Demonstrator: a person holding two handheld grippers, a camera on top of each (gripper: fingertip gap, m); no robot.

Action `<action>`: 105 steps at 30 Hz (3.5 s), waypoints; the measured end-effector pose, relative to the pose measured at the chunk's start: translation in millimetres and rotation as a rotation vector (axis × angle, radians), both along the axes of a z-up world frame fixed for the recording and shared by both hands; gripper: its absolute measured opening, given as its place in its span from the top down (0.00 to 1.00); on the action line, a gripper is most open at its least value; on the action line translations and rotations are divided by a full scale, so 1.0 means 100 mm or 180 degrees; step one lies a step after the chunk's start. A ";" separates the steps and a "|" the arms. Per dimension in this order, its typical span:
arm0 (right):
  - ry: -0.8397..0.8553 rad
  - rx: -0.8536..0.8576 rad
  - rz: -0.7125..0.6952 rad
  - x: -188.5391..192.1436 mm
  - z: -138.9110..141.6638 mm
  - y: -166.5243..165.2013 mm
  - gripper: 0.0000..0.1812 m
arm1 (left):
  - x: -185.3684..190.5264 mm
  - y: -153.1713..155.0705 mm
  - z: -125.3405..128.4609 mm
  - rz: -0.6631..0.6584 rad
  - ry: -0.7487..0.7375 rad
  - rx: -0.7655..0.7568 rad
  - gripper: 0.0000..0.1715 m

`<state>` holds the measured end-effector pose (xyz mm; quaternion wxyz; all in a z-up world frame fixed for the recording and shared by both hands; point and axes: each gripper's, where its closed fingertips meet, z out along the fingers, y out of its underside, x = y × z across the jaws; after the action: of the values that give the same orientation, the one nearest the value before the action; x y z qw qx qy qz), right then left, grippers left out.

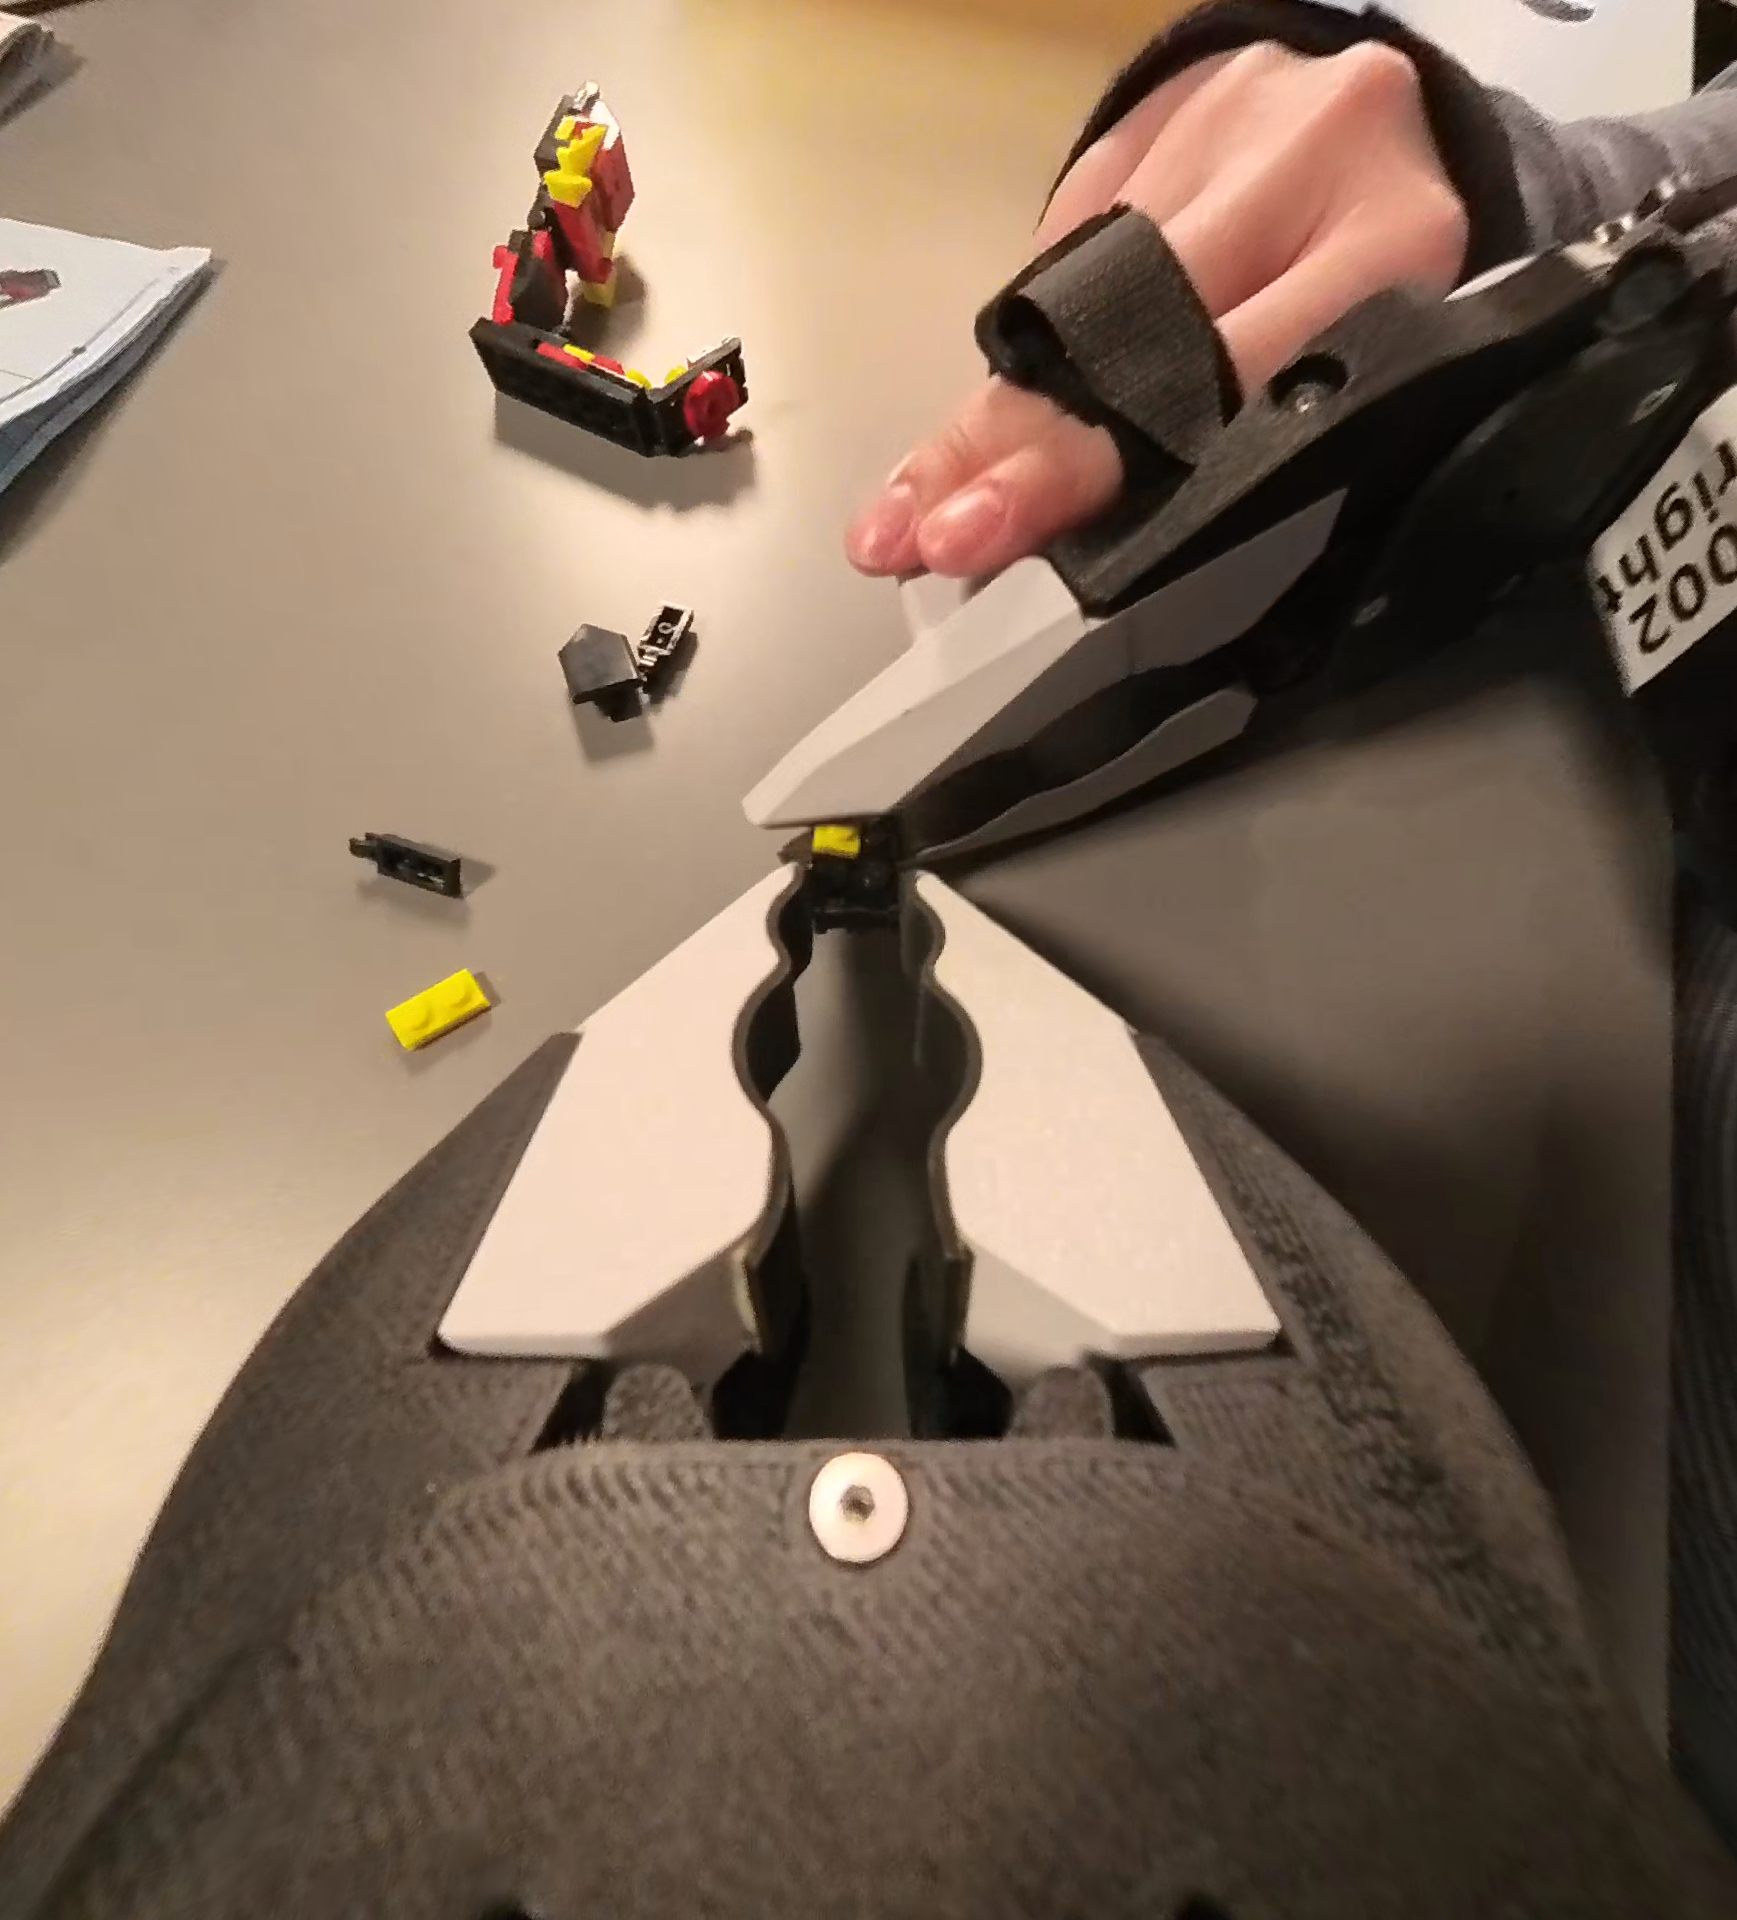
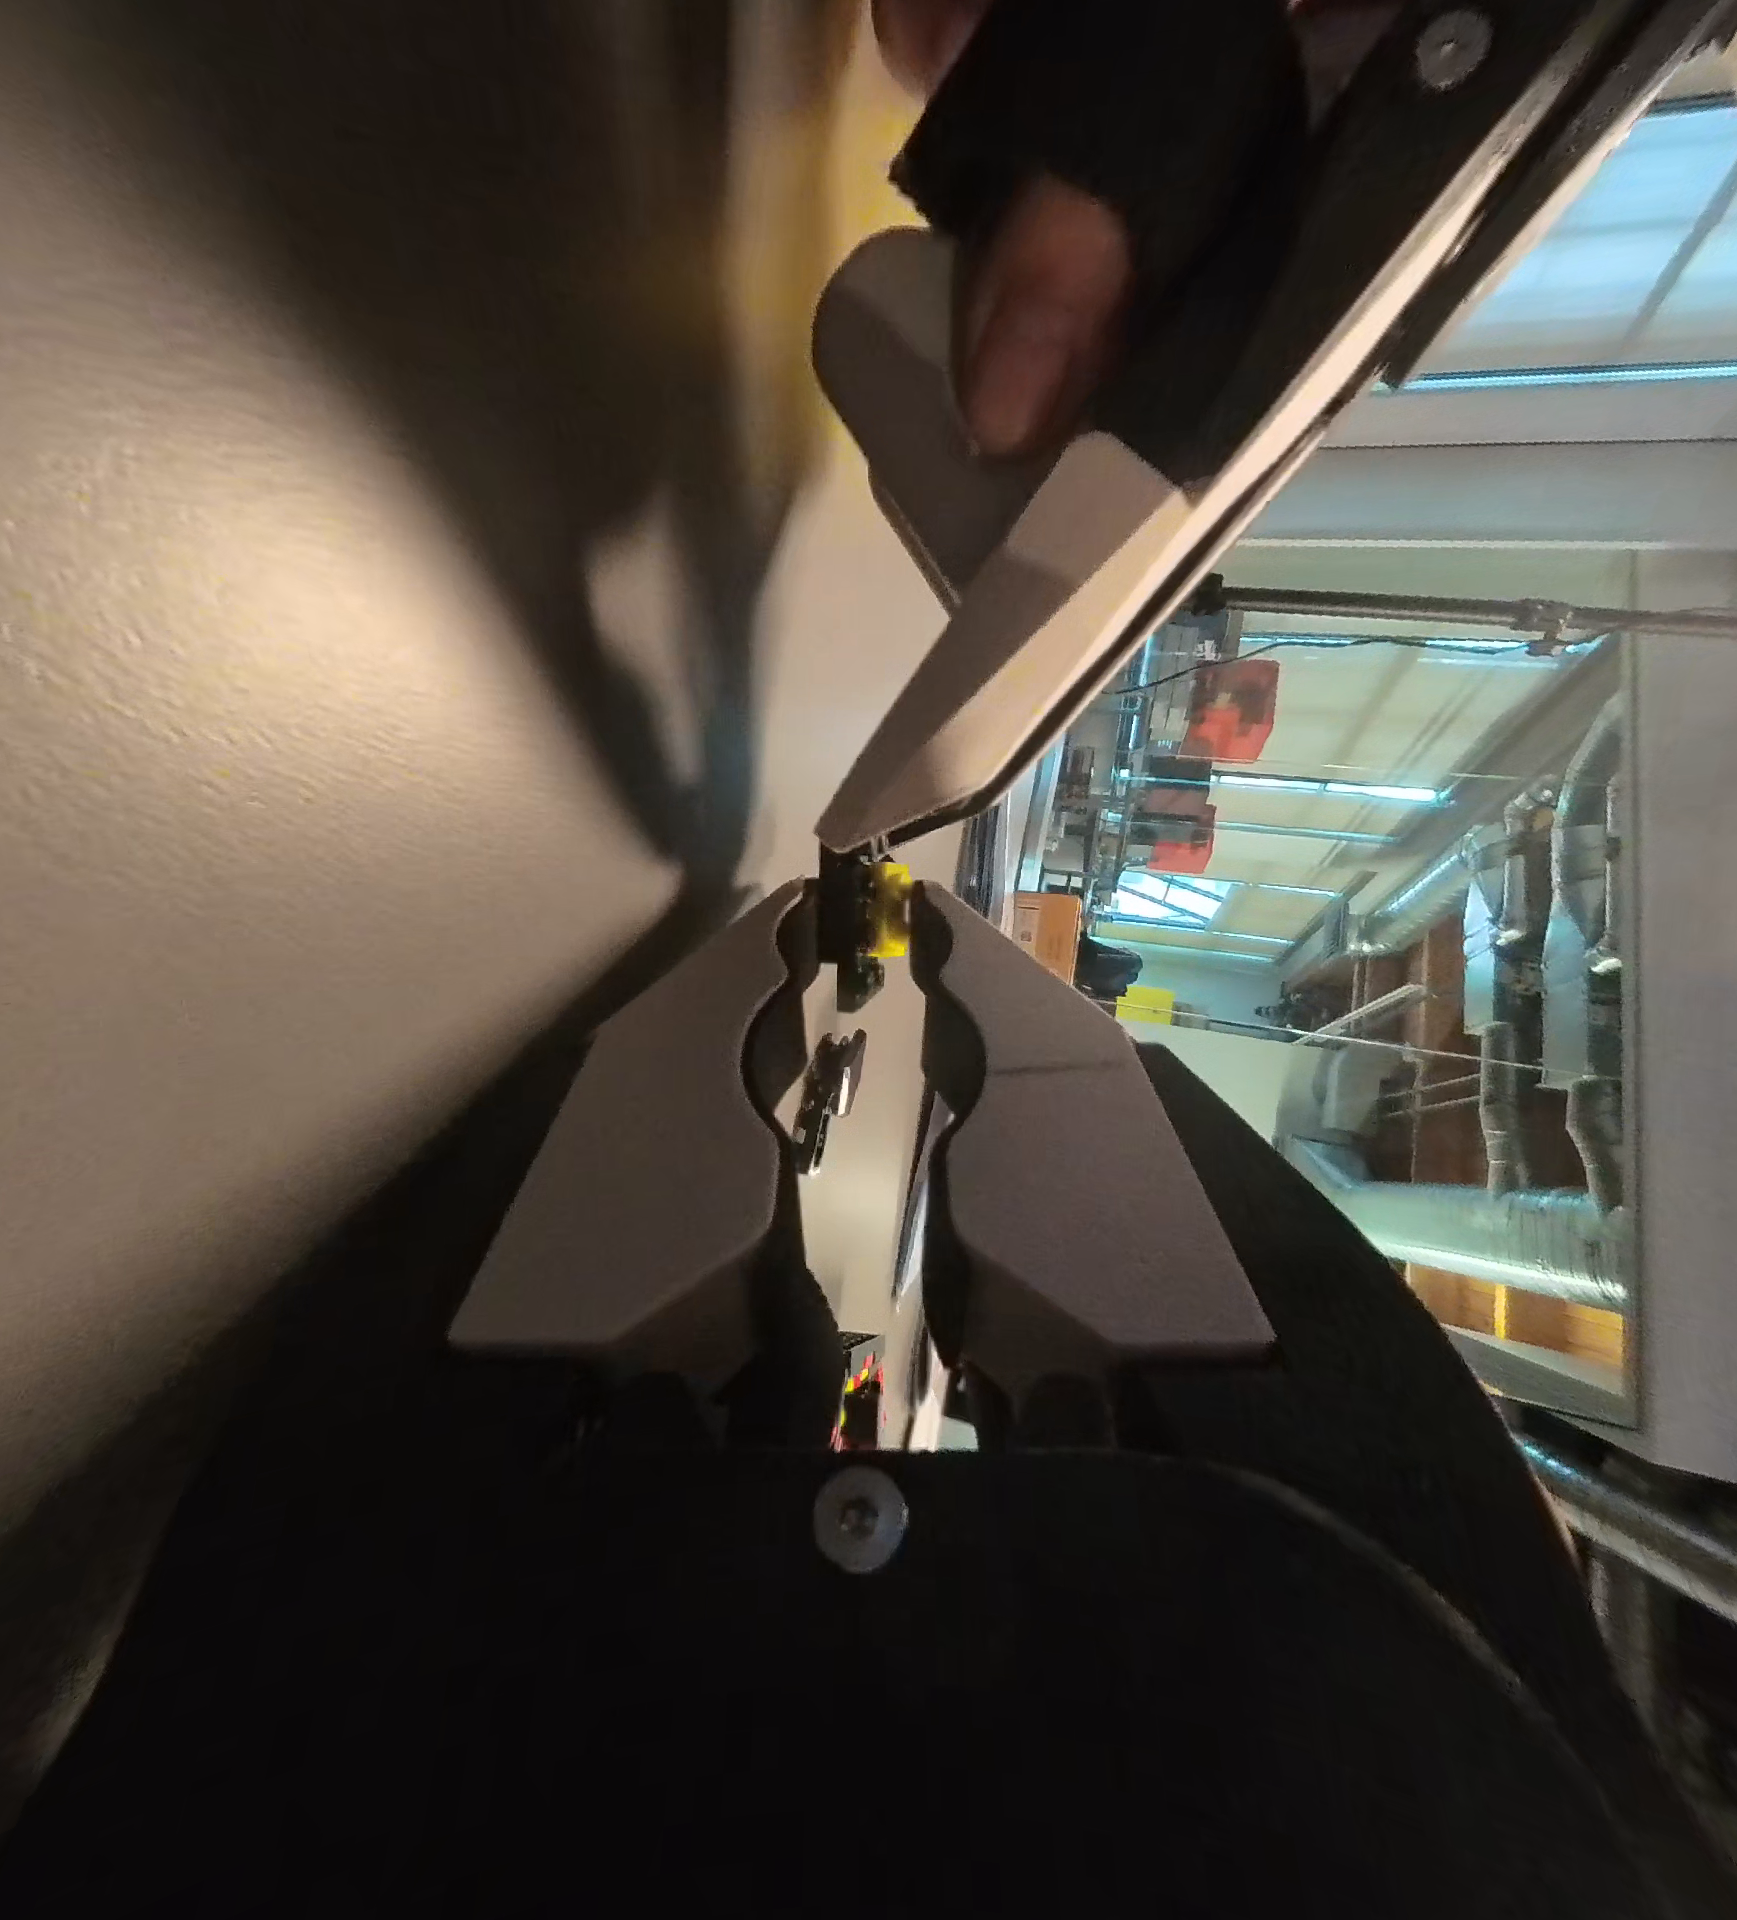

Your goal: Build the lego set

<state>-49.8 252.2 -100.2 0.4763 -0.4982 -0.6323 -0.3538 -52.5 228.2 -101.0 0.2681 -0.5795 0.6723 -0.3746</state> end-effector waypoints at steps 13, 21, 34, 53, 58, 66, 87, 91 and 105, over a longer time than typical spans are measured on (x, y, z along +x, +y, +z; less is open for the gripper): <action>0.0160 -0.0331 -0.0014 -0.02 -0.05 0.00 0.91 | -0.02 -0.01 -0.01 -0.0051 0.0023 -0.0017 0.91; 0.0324 -0.0639 -0.0097 -0.01 -0.08 0.01 0.93 | 0.00 0.00 0.00 -0.0025 -0.0026 0.0033 0.91; 0.0614 -0.0744 -0.0156 0.04 -0.06 0.02 0.93 | 0.00 0.10 -0.05 -0.0325 -0.0197 0.2673 0.83; 0.0798 -0.0964 -0.0125 0.01 -0.10 -0.01 0.92 | 0.08 0.09 -0.01 -0.0653 -0.0499 0.4024 0.96; 0.0750 -0.0934 -0.0158 0.01 -0.10 0.00 0.92 | 0.08 0.09 -0.01 -0.0601 -0.0509 0.3981 0.96; 0.0828 -0.1139 -0.0155 0.01 -0.11 0.00 0.93 | 0.08 0.09 -0.02 -0.0610 -0.0507 0.3990 0.96; 0.1324 -0.1566 0.0034 -0.05 -0.09 -0.11 0.91 | 0.06 -0.01 0.00 -0.0741 -0.0731 0.3749 0.96; 0.1352 -0.1612 -0.0020 -0.04 -0.10 -0.11 0.92 | 0.06 0.00 -0.01 -0.0738 -0.0702 0.3677 0.96; 0.1638 -0.1641 -0.0018 -0.05 -0.06 -0.14 0.85 | 0.03 0.06 -0.02 -0.0615 -0.0596 0.3616 0.96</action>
<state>-54.3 238.6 -106.6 0.4776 -0.6764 -0.5588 -0.0470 -49.1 233.9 -102.5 0.5597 -0.2454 0.7910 -0.0277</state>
